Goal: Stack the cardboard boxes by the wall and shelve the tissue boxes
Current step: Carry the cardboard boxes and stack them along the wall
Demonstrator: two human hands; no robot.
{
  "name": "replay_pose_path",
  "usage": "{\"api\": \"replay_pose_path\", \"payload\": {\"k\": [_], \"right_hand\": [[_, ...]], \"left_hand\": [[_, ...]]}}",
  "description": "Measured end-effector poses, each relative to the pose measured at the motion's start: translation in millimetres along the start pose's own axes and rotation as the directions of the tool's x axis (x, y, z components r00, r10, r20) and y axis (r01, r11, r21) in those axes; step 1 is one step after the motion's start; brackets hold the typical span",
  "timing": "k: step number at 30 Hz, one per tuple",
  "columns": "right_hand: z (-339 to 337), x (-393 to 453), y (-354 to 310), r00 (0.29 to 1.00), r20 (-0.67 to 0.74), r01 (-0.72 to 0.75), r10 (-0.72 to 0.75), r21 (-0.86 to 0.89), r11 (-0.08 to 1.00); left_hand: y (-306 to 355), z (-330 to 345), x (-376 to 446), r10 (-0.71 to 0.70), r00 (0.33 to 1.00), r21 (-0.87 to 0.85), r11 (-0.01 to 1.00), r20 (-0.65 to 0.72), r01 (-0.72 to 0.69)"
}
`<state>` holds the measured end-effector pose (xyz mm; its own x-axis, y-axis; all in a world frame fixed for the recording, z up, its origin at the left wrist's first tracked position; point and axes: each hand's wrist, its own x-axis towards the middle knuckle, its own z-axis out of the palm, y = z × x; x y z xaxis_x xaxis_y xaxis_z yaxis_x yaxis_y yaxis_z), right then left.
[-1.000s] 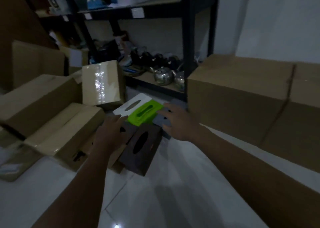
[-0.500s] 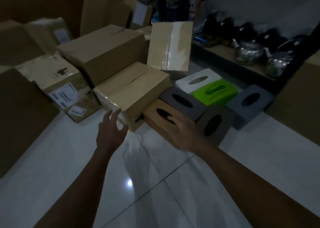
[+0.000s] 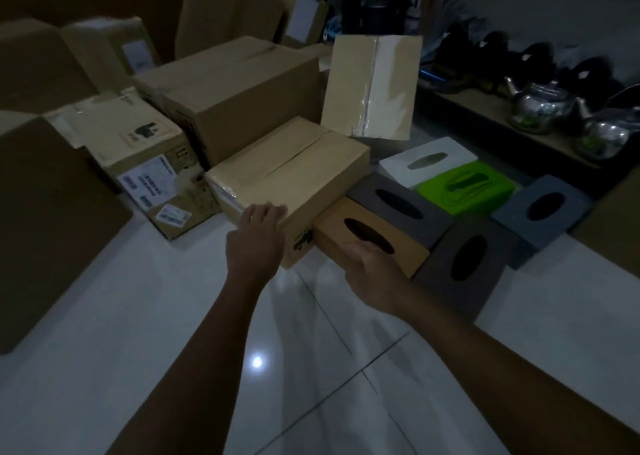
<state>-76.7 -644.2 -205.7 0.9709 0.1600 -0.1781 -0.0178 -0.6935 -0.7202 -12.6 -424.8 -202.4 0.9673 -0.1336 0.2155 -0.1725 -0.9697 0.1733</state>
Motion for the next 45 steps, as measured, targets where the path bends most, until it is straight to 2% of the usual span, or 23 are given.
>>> {"api": "replay_pose_path", "payload": {"k": [4, 7, 10, 12, 14, 16, 18, 21, 24, 26, 28, 31, 33, 35, 37, 40, 45], "right_hand": [[-2.5, 21.5, -37.9, 0.997, 0.071, -0.006, 0.009, -0.051, 0.999], [-7.7, 53.2, -69.1, 0.997, 0.0, -0.081, 0.082, -0.101, 0.992], [9.5, 67.8, -95.4, 0.992, -0.056, -0.108, 0.11, 0.028, 0.994], [36.1, 57.5, -96.3, 0.995, -0.021, -0.096, 0.096, 0.03, 0.995], [58.9, 46.2, -85.7, 0.996, 0.037, -0.075, 0.079, -0.088, 0.993], [58.2, 46.9, -73.4, 0.996, 0.022, -0.077, 0.087, -0.281, 0.957], [49.8, 53.2, -65.4, 0.998, 0.019, -0.045, 0.053, -0.314, 0.948], [48.9, 50.1, -66.4, 0.993, 0.036, 0.115, -0.111, -0.166, 0.979], [57.2, 40.2, -70.4, 0.984, -0.08, 0.149, -0.158, -0.102, 0.983], [62.7, 35.0, -74.3, 0.977, -0.176, 0.105, -0.12, -0.091, 0.99], [63.2, 29.7, -80.1, 0.975, -0.215, 0.063, -0.061, 0.001, 0.998], [59.9, 16.5, -83.1, 0.993, -0.12, 0.024, -0.004, 0.167, 0.986], [60.4, 6.5, -83.9, 0.995, -0.062, -0.058, 0.077, 0.262, 0.963], [65.1, 1.8, -86.3, 0.99, -0.007, -0.124, 0.142, 0.439, 0.89], [70.6, 2.7, -88.5, 0.982, -0.009, -0.16, 0.191, 0.507, 0.847], [76.4, 0.3, -89.7, 0.978, -0.013, -0.175, 0.206, 0.478, 0.861], [76.4, -14.6, -88.0, 0.984, 0.07, -0.177, 0.163, 0.422, 0.889]], "left_hand": [[-17.0, -2.9, -14.8, 0.024, 0.999, -0.021, 0.999, -0.024, -0.024], [-28.1, -6.8, -20.8, 0.082, 0.996, 0.001, 0.997, -0.033, -0.082], [-41.9, -3.0, -20.2, 0.095, 0.995, -0.054, 0.994, -0.043, -0.098], [-45.7, 3.0, -23.0, 0.112, 0.991, -0.121, 0.985, -0.076, -0.12], [-49.9, 6.1, -21.1, 0.108, 0.988, -0.178, 0.976, -0.11, -0.126], [-53.8, 4.0, -8.5, 0.042, 0.995, -0.223, 0.973, -0.095, -0.062], [-57.1, 2.8, 3.3, -0.034, 0.999, -0.237, 0.971, -0.039, 0.024], [-51.5, 6.2, -3.2, -0.105, 0.994, -0.277, 0.955, 0.03, 0.109], [-42.6, 4.0, -27.9, -0.121, 0.992, -0.225, 0.968, -0.039, 0.11], [-36.7, -5.4, -45.4, -0.102, 0.991, -0.129, 0.988, -0.091, 0.09], [-30.6, -13.0, -67.9, -0.065, 0.986, -0.01, 0.998, -0.153, 0.064], [-30.8, -17.4, -87.4, -0.005, 0.976, 0.097, 0.995, -0.218, 0.027], [-46.6, -22.1, -77.3, -0.036, 0.989, 0.141, 0.988, -0.142, 0.057], [-68.3, -24.9, -60.6, -0.254, 0.964, 0.026, 0.966, -0.071, 0.257], [-83.3, -28.0, -55.9, -0.463, 0.886, -0.177, 0.87, 0.031, 0.461], [-87.2, -30.2, -74.2, -0.51, 0.855, -0.351, 0.786, 0.097, 0.508], [-85.8, -30.6, -121.8, -0.568, 0.823, -0.526, 0.693, 0.022, 0.493]]}}
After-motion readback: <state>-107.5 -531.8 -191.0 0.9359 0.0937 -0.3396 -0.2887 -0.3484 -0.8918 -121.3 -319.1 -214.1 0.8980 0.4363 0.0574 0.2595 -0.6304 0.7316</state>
